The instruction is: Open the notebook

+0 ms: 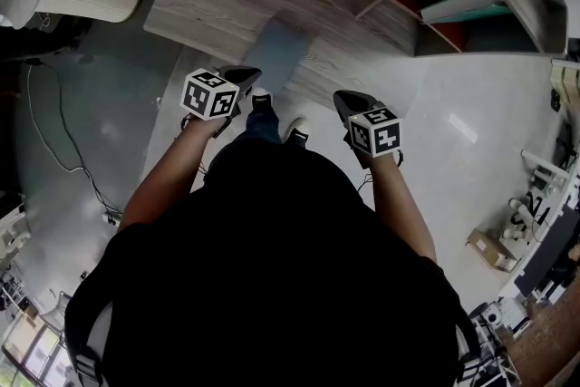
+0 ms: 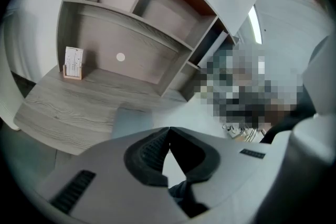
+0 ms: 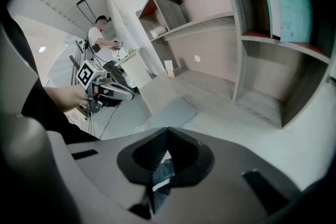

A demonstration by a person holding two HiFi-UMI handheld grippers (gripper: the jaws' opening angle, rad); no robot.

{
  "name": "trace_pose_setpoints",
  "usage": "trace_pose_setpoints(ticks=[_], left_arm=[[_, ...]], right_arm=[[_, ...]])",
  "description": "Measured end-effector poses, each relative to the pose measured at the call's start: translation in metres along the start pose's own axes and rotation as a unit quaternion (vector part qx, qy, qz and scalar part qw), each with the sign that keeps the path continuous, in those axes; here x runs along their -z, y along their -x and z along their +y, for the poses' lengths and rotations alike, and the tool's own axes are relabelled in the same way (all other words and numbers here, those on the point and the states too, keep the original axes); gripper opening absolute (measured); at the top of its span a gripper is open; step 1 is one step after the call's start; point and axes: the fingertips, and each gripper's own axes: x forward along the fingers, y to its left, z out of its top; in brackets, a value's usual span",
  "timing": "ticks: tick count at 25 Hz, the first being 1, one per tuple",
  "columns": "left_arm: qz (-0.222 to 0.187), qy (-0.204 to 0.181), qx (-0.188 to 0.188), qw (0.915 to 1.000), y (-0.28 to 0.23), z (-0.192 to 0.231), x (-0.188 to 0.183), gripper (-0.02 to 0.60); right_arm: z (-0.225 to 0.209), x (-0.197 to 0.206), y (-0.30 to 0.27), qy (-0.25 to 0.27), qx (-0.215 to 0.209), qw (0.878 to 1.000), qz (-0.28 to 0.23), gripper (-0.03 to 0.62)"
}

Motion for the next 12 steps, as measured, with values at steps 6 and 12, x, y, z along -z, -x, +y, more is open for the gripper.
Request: trace_pose_setpoints(ticks=[6, 12], left_arm=[[0.022, -0.005, 0.000, 0.9997, -0.017, 0.009, 0.009, 0.009], [0.053, -0.008, -0.003, 0.9985, -0.036, 0.018, 0.026, 0.009]], right_arm=[[-0.004, 0.007, -0.008, -0.010, 0.002, 1.000, 0.012, 0.000], [-0.006, 0.013, -0.018, -0.017, -0.001, 1.000, 0.025, 0.000]])
